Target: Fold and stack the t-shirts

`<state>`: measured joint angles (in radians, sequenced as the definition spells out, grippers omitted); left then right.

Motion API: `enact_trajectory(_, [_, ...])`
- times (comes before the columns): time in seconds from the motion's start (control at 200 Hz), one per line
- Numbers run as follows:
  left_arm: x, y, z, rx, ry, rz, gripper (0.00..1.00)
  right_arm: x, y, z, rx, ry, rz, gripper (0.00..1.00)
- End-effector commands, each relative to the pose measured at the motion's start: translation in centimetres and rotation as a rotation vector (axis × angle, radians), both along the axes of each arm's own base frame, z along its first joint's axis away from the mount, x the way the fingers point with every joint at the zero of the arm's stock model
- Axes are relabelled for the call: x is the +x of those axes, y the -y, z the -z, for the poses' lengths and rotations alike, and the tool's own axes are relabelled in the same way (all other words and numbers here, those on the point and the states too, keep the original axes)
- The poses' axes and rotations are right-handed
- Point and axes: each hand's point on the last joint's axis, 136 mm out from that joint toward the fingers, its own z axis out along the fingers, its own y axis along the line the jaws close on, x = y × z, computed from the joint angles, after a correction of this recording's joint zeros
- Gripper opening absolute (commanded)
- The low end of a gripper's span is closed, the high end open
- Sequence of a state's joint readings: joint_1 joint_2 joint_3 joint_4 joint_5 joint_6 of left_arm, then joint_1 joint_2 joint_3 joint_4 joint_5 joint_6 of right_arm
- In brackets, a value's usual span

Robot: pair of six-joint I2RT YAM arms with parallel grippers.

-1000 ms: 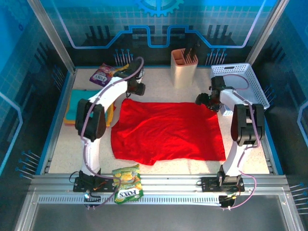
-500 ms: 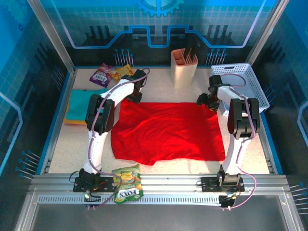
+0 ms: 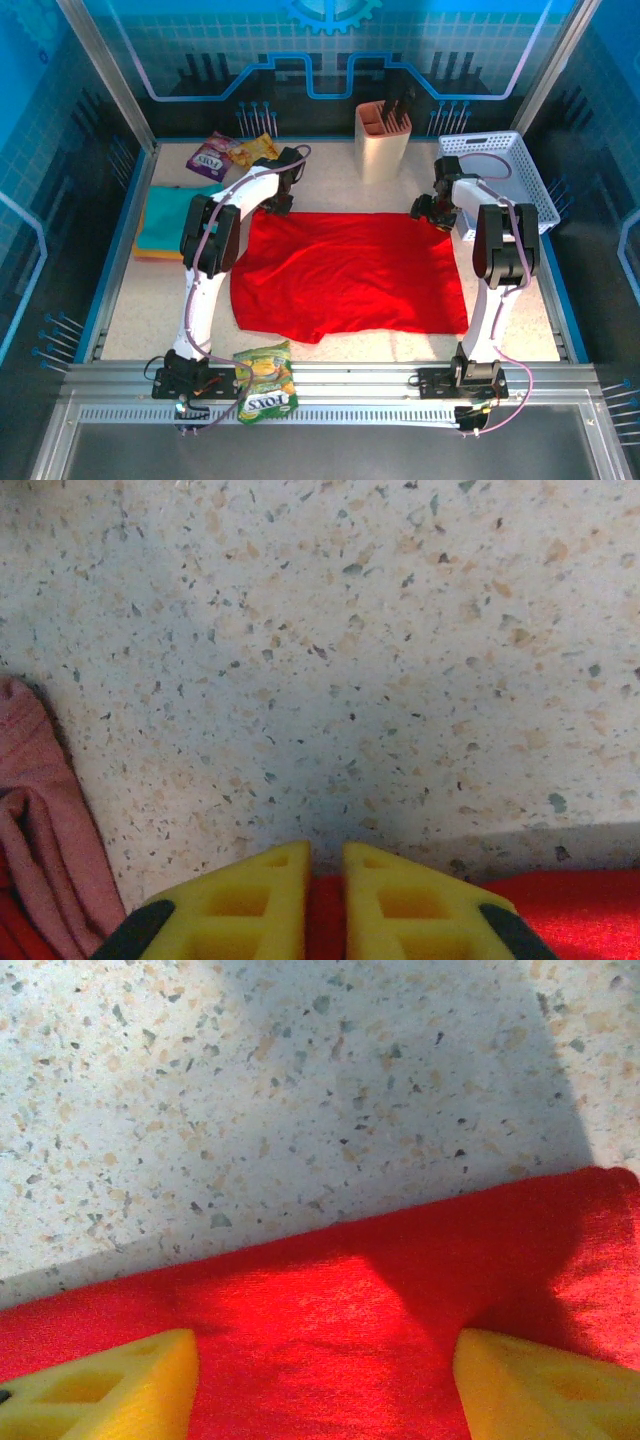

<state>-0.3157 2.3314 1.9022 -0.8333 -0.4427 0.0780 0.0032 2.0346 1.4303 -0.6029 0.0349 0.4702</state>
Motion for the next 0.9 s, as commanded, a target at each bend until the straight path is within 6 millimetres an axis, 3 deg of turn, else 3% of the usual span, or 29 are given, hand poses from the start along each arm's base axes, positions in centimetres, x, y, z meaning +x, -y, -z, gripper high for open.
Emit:
enact_trajectory(0.0, [0.6,-1.2,-1.0,0.018,0.023,-0.039,0.12,-1.6,1.3,1.8,-0.024,-0.083,0.040,0.67])
enact_trajectory(0.155, [1.2,-2.5,-3.5,-0.038,0.068,-0.110,0.08,-1.9,2.1,1.8,-0.044,-0.091,0.072,0.62])
enact_trajectory(0.365, [1.2,-5.1,-6.7,-0.247,0.114,-0.290,0.07,-2.2,2.6,2.0,-0.051,-0.100,0.090,0.58])
enact_trajectory(0.69, [0.0,-9.5,-7.7,-0.495,0.173,-0.559,0.06,-2.4,2.7,1.8,-0.055,-0.098,0.096,0.57])
enact_trajectory(0.751, [0.1,-9.7,-7.4,-0.510,0.177,-0.575,0.13,-2.4,2.8,1.8,-0.057,-0.094,0.099,0.57])
enact_trajectory(0.896, [0.7,-9.3,-6.2,-0.525,0.145,-0.579,0.41,-2.0,2.7,1.4,-0.041,-0.074,0.095,0.56])
